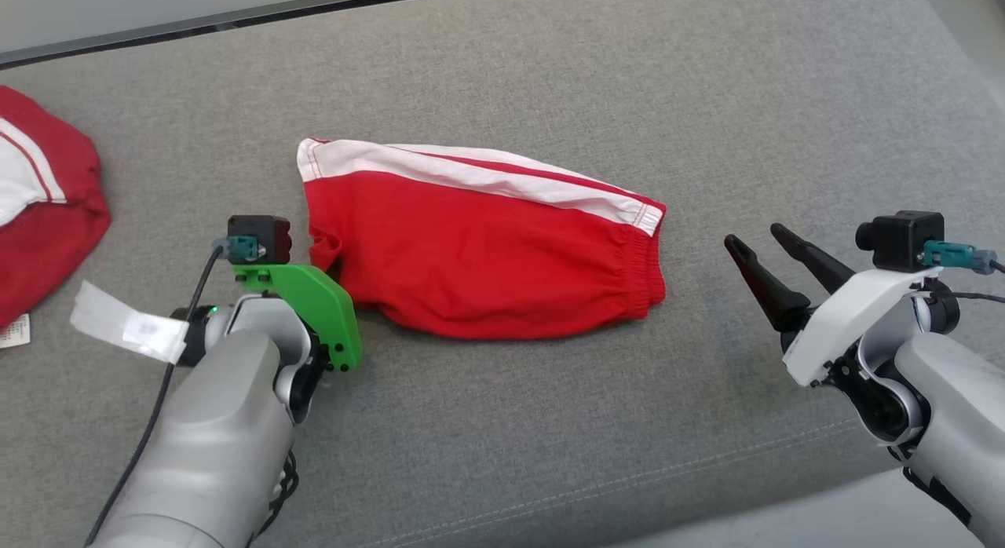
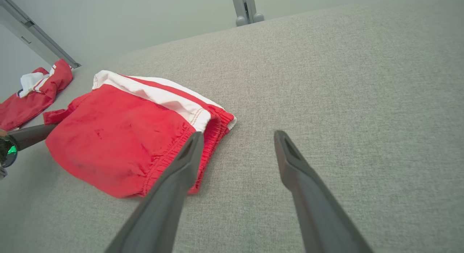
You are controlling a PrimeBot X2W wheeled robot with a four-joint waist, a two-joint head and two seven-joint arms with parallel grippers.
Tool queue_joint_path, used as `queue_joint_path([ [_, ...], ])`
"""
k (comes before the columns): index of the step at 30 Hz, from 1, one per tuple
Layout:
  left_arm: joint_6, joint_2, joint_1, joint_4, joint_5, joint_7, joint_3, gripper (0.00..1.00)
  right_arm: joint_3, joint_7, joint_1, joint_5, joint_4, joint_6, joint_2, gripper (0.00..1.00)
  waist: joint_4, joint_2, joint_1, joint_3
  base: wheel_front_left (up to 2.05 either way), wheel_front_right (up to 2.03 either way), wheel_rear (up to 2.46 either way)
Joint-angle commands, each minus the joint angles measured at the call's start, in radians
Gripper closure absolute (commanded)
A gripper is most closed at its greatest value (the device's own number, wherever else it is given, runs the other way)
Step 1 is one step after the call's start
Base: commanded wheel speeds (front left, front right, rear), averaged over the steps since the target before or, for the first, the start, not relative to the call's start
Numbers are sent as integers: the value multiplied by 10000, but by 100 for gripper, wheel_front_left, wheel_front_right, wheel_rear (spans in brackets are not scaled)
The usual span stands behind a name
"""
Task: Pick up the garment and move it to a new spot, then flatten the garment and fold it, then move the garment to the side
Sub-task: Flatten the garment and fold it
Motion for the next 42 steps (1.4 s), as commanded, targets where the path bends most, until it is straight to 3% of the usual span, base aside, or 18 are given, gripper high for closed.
queue_joint_path([
  [1,86,-89,367,-149,-133,-332,71,100,-119,67,274,-92,-43,-10,4,0,327,0,0,-323,0,0,0],
  [11,790,-237,1817,-1184,-275,-1566,210,100,-599,361,912,-296,-164,-11,-157,0,1066,0,0,-888,0,0,0],
  [22,2778,23,4024,-4189,-322,-1719,315,100,-978,1920,874,-907,150,-11,25,0,1574,0,0,-1193,0,0,0],
  [27,3212,304,4577,-5300,-355,-1347,265,100,-1121,2402,652,-1123,376,-11,363,0,1557,0,0,-1212,0,0,0],
  [28,3268,343,4653,-5469,-372,-1325,275,81,-1163,2495,612,-1125,452,-11,450,0,1547,0,0,-1217,0,0,0],
  [30,3383,442,4787,-5733,-343,-1277,266,0,-1218,2677,507,-1192,633,-11,620,0,1531,0,0,-1233,0,0,0],
  [42,3837,1257,5033,-6966,309,-1547,39,0,-1858,3689,208,-1184,1901,-11,1484,0,2021,0,0,-1576,0,0,0],
])
